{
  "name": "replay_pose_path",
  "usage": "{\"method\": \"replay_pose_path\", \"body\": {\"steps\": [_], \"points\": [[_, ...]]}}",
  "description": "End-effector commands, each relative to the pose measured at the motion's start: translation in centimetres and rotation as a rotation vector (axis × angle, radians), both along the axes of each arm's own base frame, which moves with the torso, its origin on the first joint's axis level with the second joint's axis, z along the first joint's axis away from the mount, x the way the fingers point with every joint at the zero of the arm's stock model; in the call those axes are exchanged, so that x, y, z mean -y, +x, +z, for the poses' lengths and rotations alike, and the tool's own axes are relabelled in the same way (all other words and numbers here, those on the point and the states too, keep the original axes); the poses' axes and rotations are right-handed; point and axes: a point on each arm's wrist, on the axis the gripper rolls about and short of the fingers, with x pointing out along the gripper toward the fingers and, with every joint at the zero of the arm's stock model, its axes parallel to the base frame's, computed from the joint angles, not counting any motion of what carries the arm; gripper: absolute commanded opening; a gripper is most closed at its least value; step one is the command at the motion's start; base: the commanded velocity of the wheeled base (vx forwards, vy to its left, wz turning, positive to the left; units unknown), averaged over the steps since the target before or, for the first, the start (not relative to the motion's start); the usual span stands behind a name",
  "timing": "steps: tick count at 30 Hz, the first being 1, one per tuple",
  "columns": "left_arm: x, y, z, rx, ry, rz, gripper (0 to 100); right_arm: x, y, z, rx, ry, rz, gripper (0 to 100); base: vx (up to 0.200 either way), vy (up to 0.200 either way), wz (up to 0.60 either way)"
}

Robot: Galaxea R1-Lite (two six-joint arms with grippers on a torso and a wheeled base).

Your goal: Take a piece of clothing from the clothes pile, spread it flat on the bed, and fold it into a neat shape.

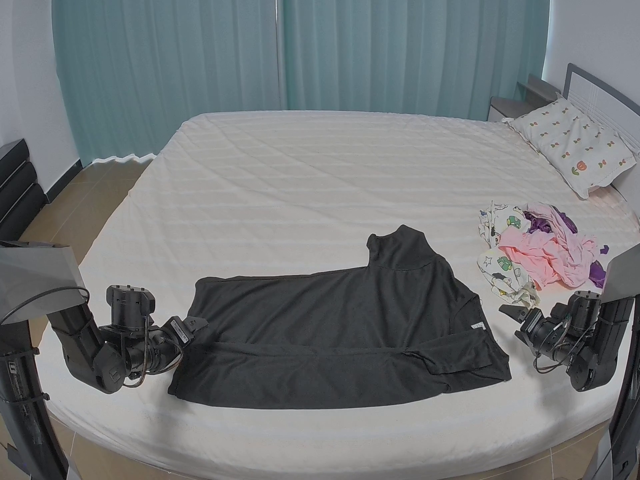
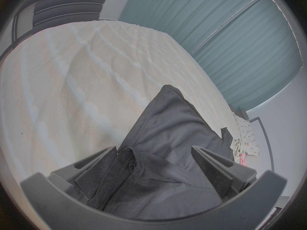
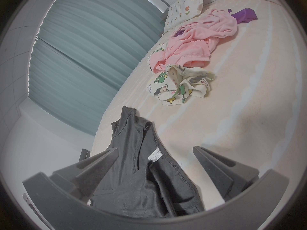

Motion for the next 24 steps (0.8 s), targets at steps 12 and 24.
{"method": "replay_pose_path", "body": {"steps": [12,24], "points": [[-0.3,0.5,0.7,0.037,-0.001,0.011,100,-0.4,-0.2,0.1,0.002,-0.004,0.011,100,0.083,0.0,0.0],[-0.2,5.5,0.6,0.141,0.029,0.0,100,-0.8,-0.7,0.5,-0.002,-0.006,0.021,100,0.0,0.0,0.0]]}}
